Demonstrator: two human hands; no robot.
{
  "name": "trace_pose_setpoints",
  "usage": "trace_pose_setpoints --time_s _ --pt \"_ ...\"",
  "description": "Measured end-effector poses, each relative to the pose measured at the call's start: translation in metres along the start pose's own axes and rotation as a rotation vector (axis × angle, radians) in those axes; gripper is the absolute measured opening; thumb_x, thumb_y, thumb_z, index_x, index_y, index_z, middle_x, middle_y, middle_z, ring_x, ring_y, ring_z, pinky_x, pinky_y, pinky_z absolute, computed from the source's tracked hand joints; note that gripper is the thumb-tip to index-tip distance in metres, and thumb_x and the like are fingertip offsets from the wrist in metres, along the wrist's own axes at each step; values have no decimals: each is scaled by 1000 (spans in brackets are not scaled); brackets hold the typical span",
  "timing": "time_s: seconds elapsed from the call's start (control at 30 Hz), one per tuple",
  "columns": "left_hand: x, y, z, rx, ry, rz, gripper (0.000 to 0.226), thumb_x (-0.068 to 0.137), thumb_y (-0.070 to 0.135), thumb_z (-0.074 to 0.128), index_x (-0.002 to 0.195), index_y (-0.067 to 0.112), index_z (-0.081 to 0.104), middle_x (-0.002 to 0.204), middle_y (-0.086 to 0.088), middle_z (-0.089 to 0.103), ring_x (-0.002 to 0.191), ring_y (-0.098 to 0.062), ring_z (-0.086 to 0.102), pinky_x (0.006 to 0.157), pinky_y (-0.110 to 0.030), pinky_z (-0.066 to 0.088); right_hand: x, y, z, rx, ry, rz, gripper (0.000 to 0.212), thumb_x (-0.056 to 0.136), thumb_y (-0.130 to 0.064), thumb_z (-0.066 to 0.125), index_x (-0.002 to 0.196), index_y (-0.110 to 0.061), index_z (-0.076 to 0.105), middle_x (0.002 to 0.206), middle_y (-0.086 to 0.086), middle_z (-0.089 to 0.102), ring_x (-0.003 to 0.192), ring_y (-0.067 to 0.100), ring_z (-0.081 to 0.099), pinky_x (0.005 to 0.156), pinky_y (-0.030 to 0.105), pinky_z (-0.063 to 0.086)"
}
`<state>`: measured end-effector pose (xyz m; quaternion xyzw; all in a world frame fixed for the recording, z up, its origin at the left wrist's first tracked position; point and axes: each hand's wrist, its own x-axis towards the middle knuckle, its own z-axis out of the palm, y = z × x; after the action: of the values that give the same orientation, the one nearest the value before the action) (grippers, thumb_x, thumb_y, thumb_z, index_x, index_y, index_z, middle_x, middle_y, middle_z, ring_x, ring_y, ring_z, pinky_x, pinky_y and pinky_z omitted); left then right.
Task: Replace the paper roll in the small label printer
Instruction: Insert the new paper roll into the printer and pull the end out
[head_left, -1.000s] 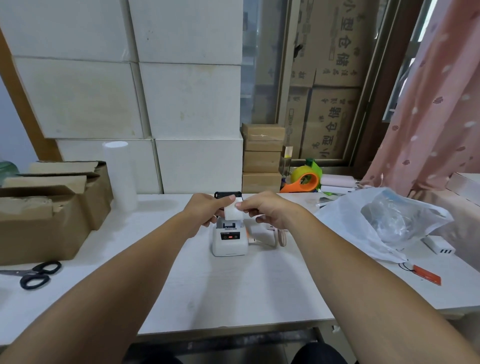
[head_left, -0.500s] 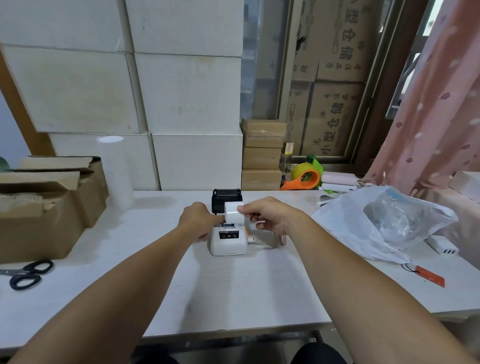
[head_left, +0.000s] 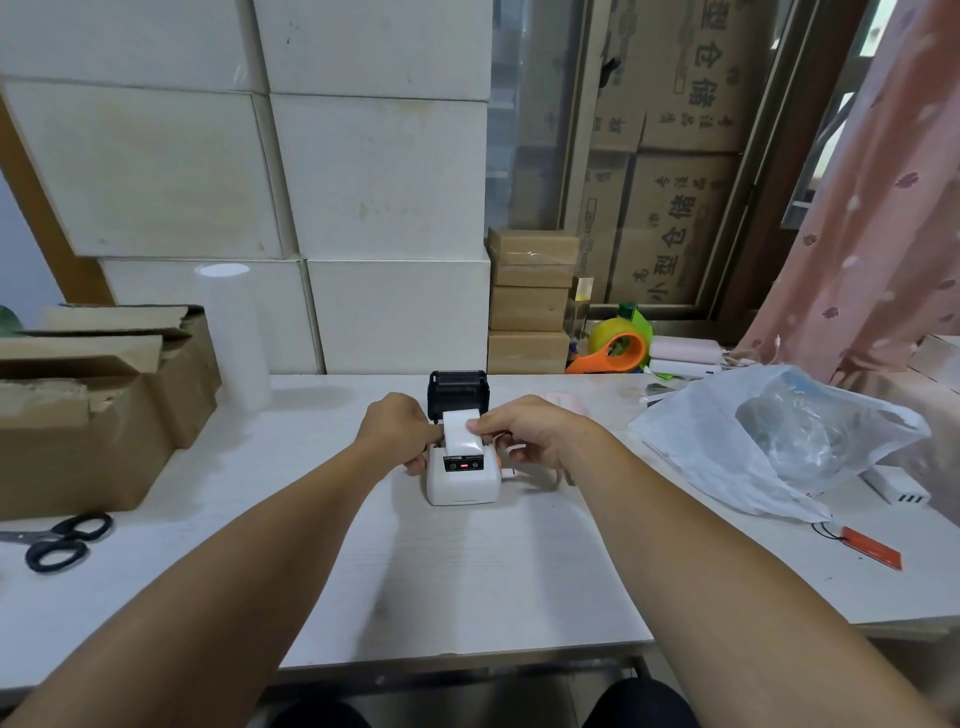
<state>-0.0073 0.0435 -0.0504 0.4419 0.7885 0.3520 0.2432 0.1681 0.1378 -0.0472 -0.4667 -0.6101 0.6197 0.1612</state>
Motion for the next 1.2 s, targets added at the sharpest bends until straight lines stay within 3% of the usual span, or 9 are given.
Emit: trace_pose_setpoints --time_s 0.2,0.3,0.6,0.73,0.8,0.9,1.03,1.1,1.2 --pt "0 -5 1 -76 17 -28 10 80 9 71 78 0 67 72 -24 75 50 -30 67 71 -44 63 4 5 4 -36 39 14 32 81 -16 89 109 -3 80 86 4 70 68 16 56 63 28 45" --pt "1 -11 5 -76 55 -29 13 83 12 71 84 -1 68 76 -21 76 58 -36 73 72 -45 65 8 6 4 -112 55 19 42 75 -20 93 111 -4 81 95 6 65 77 20 52 67 32 45" --pt "5 -13 8 -61 77 15 12 82 13 68 93 14 63 82 -12 74 53 -28 69 68 -38 61 6 8 6 -142 65 0 31 75 -23 92 100 -11 78 90 8 58 72 20 48 62 30 40" --pt "5 -18 10 10 224 233 16 86 13 62 100 19 65 102 2 66 83 -19 65 73 -32 48 4 5 4 -226 68 -33 30 77 -29 91 91 -15 70 85 5 56 71 20 47 68 32 38" --pt "2 -19 10 76 250 417 15 89 13 61 97 23 70 100 8 62 79 -7 58 69 -25 42 4 5 4 -237 66 -31 32 77 -32 91 93 -14 70 86 4 57 75 21 49 72 33 40" --pt "0 -20 9 234 158 600 19 89 16 63 100 25 75 102 16 64 74 0 54 66 -19 37 3 4 5 -248 63 -35 32 77 -33 90 92 -13 70 87 5 57 75 22 50 71 33 41" --pt "3 -18 10 317 119 596 22 92 21 61 110 25 75 101 16 67 82 -5 51 70 -20 37 0 5 5 -245 47 -70 31 84 -26 86 85 -11 59 78 7 50 59 17 45 58 26 38" --pt "5 -17 10 327 107 587 23 93 23 61 111 26 75 97 17 65 86 -6 51 73 -23 38 -4 7 6 -227 48 -111 24 88 -20 84 86 -9 63 70 4 51 48 12 48 50 19 39" --pt "9 -18 8 351 68 586 23 93 26 61 112 29 74 100 12 67 87 -6 51 75 -25 39 -5 10 7 -290 108 -173 26 85 -26 88 94 -8 71 78 2 62 64 14 58 59 24 46"
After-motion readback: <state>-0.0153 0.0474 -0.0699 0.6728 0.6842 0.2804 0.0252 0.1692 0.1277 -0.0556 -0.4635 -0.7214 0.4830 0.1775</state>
